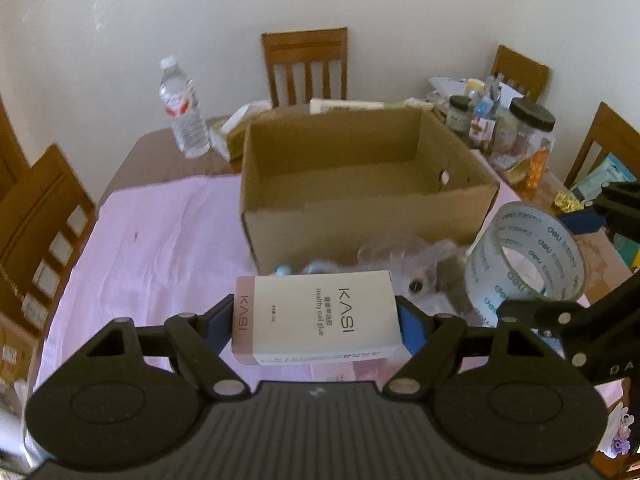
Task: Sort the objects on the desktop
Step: 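Carry both items over the cardboard box and open both tools to drop them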
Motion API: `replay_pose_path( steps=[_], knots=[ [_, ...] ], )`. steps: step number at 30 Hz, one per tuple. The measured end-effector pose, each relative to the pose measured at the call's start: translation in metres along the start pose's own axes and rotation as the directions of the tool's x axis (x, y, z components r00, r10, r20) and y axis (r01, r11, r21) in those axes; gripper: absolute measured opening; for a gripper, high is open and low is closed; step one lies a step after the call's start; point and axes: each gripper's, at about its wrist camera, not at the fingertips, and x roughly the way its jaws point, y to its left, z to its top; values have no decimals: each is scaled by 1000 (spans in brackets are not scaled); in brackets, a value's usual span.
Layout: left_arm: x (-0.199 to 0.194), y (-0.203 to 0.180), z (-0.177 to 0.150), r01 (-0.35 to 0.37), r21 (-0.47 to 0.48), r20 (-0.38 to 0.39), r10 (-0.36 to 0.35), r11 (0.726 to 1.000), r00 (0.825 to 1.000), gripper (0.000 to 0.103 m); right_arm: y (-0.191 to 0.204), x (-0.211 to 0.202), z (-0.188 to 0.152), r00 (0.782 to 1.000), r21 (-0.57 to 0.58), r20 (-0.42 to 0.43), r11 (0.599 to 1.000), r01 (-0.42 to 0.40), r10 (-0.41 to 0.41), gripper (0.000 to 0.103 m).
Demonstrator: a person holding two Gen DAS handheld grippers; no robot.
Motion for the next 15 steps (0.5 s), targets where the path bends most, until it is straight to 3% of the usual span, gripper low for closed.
replay_pose_path(
  steps=[8, 15],
  knots=[
    [25, 3, 48, 66, 61, 66, -70, 996, 995, 80, -18, 8, 27, 995, 5, 32, 996, 92, -93, 88],
    [55, 8, 87, 96, 114, 77, -105, 989, 991, 80, -39, 27, 59, 990, 27, 48, 991, 130, -131, 88]
  ],
)
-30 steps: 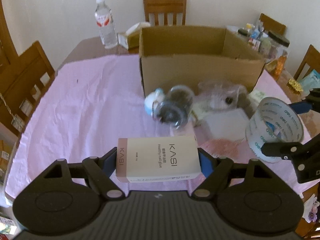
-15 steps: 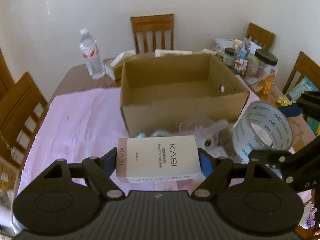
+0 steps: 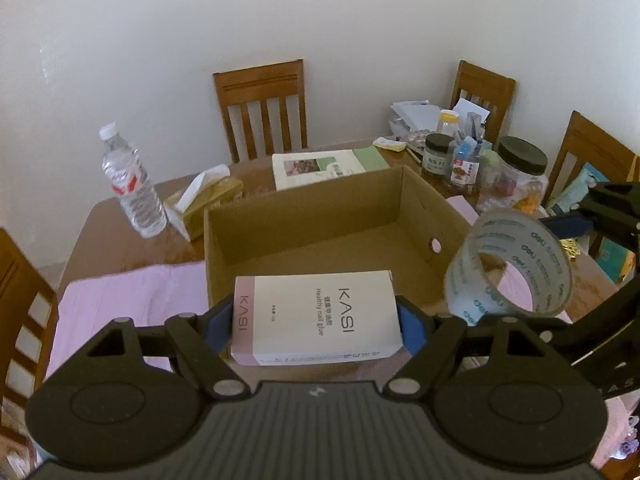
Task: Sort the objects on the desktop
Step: 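Carry both items over the cardboard box and open both tools to drop them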
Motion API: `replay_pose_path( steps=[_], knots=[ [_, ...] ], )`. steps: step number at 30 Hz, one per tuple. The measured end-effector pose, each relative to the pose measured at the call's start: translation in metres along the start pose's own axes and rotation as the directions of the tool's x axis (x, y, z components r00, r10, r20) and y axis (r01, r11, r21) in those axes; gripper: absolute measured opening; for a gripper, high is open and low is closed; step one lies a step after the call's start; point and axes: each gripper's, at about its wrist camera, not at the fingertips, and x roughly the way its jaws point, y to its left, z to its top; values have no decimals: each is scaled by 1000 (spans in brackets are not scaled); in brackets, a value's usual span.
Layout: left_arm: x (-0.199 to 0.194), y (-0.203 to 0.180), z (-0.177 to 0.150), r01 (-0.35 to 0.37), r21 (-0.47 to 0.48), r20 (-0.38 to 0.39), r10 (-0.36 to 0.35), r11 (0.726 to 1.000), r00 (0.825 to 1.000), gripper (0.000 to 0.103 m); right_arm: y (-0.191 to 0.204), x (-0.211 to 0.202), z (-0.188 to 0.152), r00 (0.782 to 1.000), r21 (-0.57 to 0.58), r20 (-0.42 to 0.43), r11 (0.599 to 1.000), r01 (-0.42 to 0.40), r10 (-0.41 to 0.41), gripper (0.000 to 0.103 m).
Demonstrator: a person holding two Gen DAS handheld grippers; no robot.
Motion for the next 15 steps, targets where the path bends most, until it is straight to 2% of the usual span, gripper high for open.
replay_pose_path(
  steps=[8, 15],
  knots=[
    [38, 13, 21, 26, 24, -20, -26, 999, 999, 80, -15, 47, 26, 1000, 23, -29, 1000, 10, -10, 88],
    [65, 24, 28, 37, 16, -50, -37, 999, 998, 81, -19, 80, 36, 997, 35, -79, 999, 12, -9, 88]
  ],
)
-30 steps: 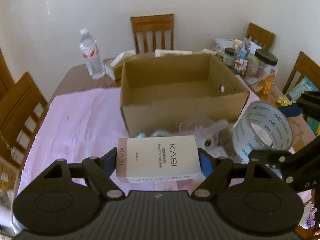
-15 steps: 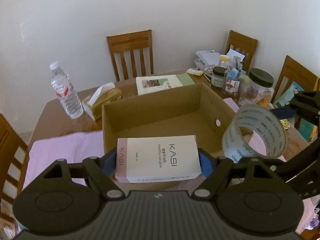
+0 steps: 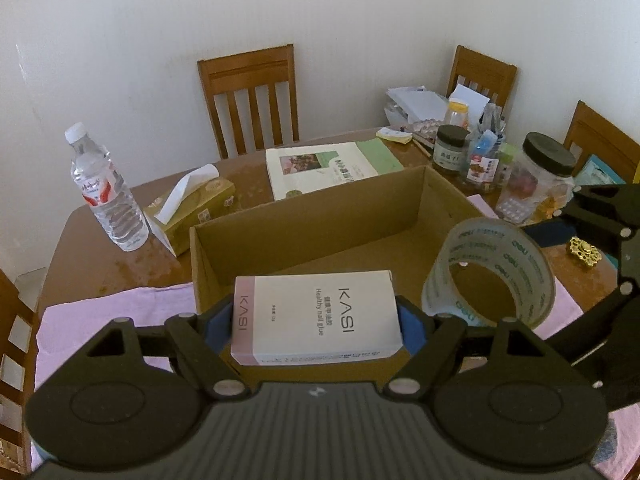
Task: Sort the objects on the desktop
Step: 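Carry both items over the cardboard box and open both tools to drop them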
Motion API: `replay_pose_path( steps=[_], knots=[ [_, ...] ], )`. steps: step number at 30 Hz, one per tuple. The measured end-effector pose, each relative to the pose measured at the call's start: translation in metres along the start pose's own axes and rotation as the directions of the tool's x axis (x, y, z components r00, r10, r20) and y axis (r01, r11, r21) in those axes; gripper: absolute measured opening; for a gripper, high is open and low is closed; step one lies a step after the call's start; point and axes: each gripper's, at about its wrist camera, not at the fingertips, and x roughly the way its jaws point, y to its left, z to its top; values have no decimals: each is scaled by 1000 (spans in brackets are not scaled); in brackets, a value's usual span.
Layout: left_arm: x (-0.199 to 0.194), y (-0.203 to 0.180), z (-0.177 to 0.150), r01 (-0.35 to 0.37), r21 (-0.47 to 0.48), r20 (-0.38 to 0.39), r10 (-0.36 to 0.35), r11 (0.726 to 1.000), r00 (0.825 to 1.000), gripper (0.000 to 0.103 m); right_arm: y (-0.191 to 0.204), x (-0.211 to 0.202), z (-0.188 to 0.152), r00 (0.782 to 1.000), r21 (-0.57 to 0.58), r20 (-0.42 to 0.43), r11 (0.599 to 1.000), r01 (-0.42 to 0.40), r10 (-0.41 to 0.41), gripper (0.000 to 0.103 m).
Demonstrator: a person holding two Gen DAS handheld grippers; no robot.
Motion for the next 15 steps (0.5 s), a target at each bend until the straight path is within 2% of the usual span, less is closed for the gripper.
replay_pose_path(
  steps=[4, 7, 10, 15],
  knots=[
    [9, 4, 0, 0, 11, -9, 0, 1000, 1000, 86, 3, 10, 2, 1000, 8, -27, 1000, -2, 2, 89],
    [15, 5, 0, -5, 22, -15, 5, 1000, 1000, 95, 3, 15, 2, 999, 21, -27, 1000, 21, -20, 99],
    [17, 9, 0, 1, 12, -17, -1, 1000, 1000, 96, 3, 12, 4, 1000, 33, -13, 999, 20, -19, 103],
    [13, 8, -1, -10, 29, -22, 11, 1000, 1000, 97, 2, 5, 3, 999, 44, -6, 999, 32, -32, 103]
  ],
)
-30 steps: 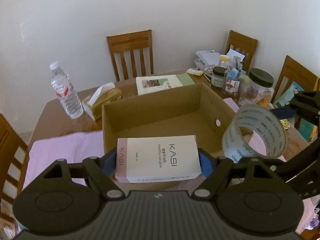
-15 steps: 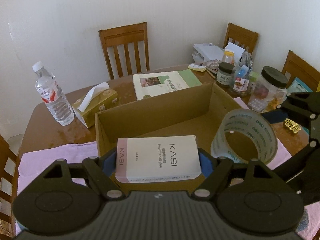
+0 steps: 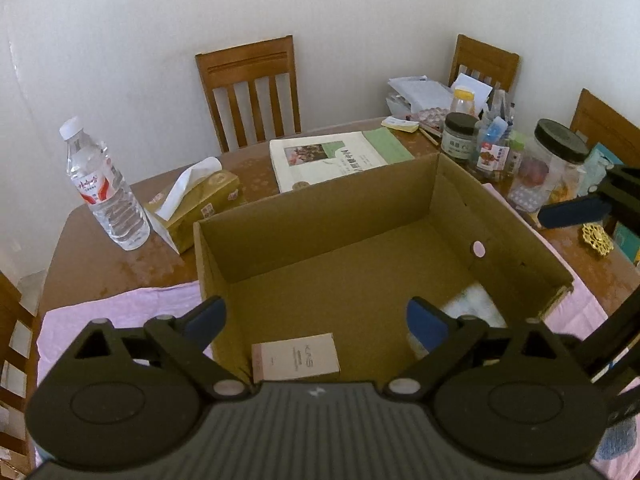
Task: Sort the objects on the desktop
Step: 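Carry both items over the cardboard box and open both tools to drop them, then withdraw both open tools from the box back over the table items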
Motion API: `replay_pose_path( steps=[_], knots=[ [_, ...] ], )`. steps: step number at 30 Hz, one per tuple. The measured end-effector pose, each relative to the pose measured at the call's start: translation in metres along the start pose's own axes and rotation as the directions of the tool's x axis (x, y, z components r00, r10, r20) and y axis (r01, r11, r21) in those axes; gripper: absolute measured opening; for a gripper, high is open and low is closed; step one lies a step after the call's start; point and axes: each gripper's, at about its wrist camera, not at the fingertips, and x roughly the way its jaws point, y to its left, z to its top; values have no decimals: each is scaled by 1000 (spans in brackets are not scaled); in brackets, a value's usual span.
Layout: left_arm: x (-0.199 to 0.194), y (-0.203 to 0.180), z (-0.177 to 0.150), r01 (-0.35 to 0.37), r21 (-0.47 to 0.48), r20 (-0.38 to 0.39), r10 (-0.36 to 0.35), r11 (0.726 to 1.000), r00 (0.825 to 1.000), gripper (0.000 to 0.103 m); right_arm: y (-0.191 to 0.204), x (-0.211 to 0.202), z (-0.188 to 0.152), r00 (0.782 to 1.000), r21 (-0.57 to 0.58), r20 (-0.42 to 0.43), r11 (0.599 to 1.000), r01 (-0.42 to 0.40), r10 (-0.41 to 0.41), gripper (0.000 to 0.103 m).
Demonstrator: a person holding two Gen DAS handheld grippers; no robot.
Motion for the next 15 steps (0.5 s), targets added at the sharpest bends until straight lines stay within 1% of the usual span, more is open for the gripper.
replay_pose_path(
  steps=[6, 15],
  knots=[
    [-20, -7, -8, -19, 12, 12, 19, 1000, 1000, 98, 0, -17, -10, 1000, 6, 6, 1000, 4, -4, 103],
    [-53, -30, -34, -38, 22, 4, 38, 999, 999, 98, 3, -50, -41, 1000, 13, 1, 1000, -5, 5, 103]
  ],
)
